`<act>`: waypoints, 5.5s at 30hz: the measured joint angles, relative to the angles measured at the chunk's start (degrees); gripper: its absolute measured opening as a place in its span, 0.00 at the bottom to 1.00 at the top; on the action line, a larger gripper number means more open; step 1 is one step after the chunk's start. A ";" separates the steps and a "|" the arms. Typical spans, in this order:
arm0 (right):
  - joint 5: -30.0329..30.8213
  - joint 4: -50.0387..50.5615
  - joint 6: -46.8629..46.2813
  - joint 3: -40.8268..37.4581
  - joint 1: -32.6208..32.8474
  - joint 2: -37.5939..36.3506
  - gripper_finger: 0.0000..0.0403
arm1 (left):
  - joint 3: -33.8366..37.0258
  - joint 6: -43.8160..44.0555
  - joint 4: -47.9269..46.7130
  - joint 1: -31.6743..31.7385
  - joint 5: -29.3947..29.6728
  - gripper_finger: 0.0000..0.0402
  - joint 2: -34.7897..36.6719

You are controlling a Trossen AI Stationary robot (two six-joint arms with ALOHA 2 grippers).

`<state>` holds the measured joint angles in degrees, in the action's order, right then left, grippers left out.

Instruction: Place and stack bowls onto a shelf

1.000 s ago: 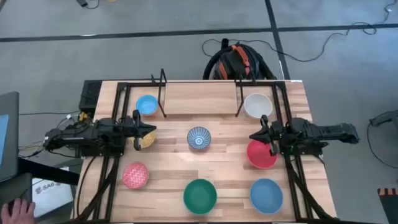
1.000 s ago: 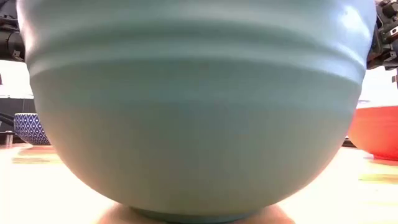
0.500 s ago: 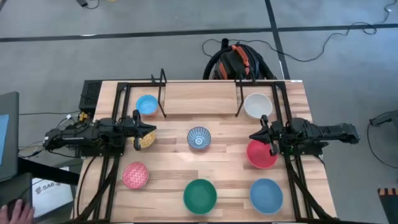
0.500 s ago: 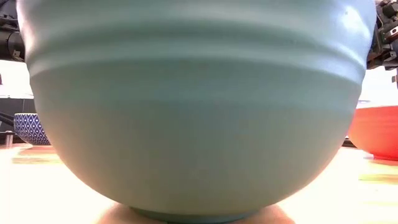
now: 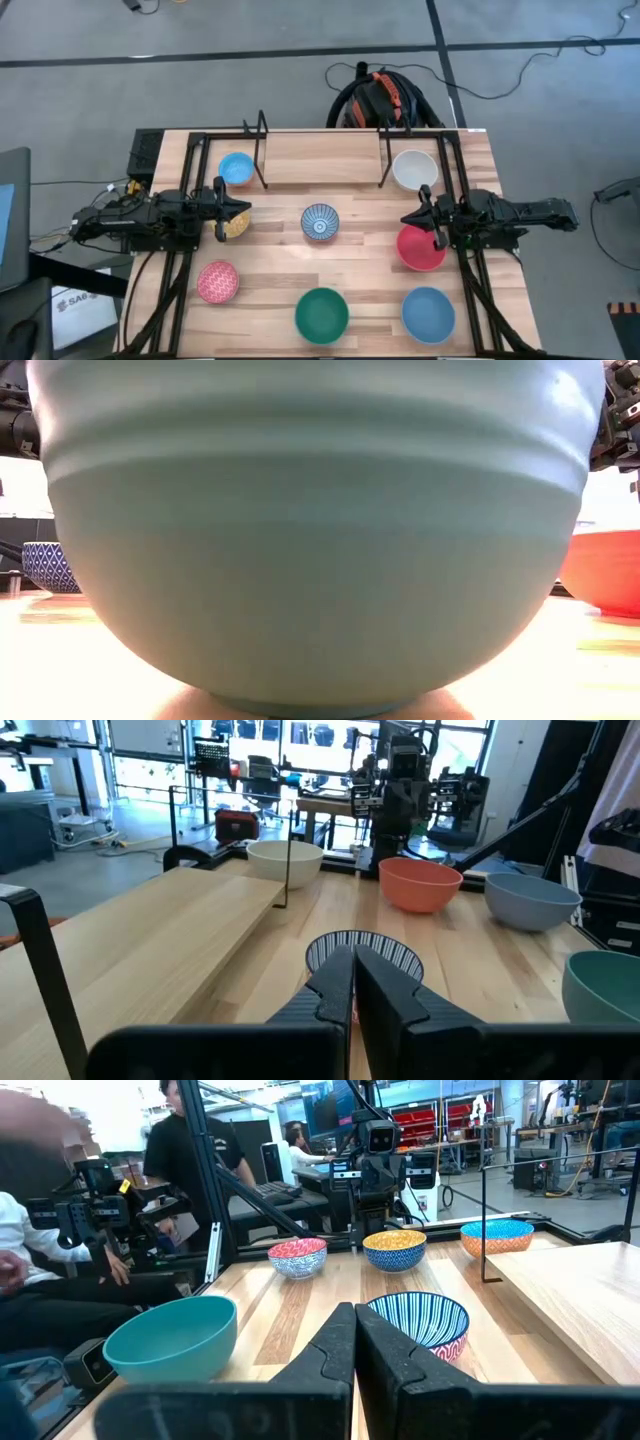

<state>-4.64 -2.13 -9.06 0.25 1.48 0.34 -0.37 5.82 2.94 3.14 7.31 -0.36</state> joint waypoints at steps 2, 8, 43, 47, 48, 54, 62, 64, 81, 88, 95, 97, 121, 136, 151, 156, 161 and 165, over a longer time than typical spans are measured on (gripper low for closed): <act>0.00 0.00 0.00 0.00 -0.02 0.00 0.07 | 0.01 0.00 0.00 0.00 0.00 0.00 0.00; 0.00 0.00 0.02 0.00 0.00 0.00 0.07 | 0.01 -0.01 0.00 0.01 0.01 0.00 -0.02; 8.24 -17.12 -3.15 0.42 -0.13 0.04 0.07 | 0.01 28.86 1.83 0.02 11.13 0.00 -0.02; 17.43 -21.97 -8.07 0.63 -0.14 0.00 0.07 | 0.01 24.45 5.79 0.02 12.54 0.00 -0.01; 19.34 -21.52 -10.59 0.63 -0.13 0.03 0.07 | 0.01 24.00 7.13 0.02 11.39 0.00 -0.02; 24.41 -18.99 -27.57 1.28 -0.15 3.89 0.07 | -2.55 23.62 7.72 0.00 7.54 0.00 -1.20; 25.55 -2.32 -46.22 15.35 -4.14 18.45 0.07 | -10.54 19.78 7.78 0.00 9.67 0.06 -10.85; 25.63 1.27 -45.35 19.93 -6.26 22.32 0.07 | -12.96 18.42 7.41 0.00 10.36 0.10 -14.60; 16.78 66.33 -42.12 53.36 -37.33 49.76 0.15 | -27.22 12.67 0.63 0.02 19.33 0.29 -33.27; 14.15 66.69 -38.52 48.36 -44.85 56.10 0.39 | -27.22 14.75 0.40 0.02 22.53 0.29 -34.87; 16.87 64.68 -41.77 42.09 -49.71 58.84 0.54 | -27.22 14.84 0.33 0.02 22.60 0.29 -35.06; 16.78 62.32 -41.97 39.89 -51.16 59.44 0.55 | -27.22 14.88 0.33 0.02 23.14 0.29 -35.04; 16.58 47.29 -37.04 35.08 -55.91 69.64 0.10 | -27.27 22.79 1.19 0.00 23.54 0.28 -42.69; 22.92 52.50 -43.17 35.47 -53.70 47.72 0.06 | -27.27 25.86 1.05 -0.11 21.44 0.28 -42.77; 24.35 46.63 -31.26 62.60 -52.34 52.38 0.06 | -27.24 22.40 1.66 -0.09 21.45 0.28 -42.77; 24.52 45.08 -23.97 71.38 -46.12 63.32 0.06 | -27.24 22.27 1.67 -0.09 21.28 0.28 -42.77; 26.09 45.27 -8.07 79.68 -38.70 75.75 0.06 | -27.24 22.80 1.68 -0.09 20.93 0.28 -42.77; 26.96 46.41 0.49 84.04 -35.09 85.19 0.06 | -27.24 23.39 1.68 -0.10 20.01 0.28 -42.77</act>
<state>22.32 44.28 -8.57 84.29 -33.62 85.53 -27.62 29.22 4.62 3.04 27.32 -43.13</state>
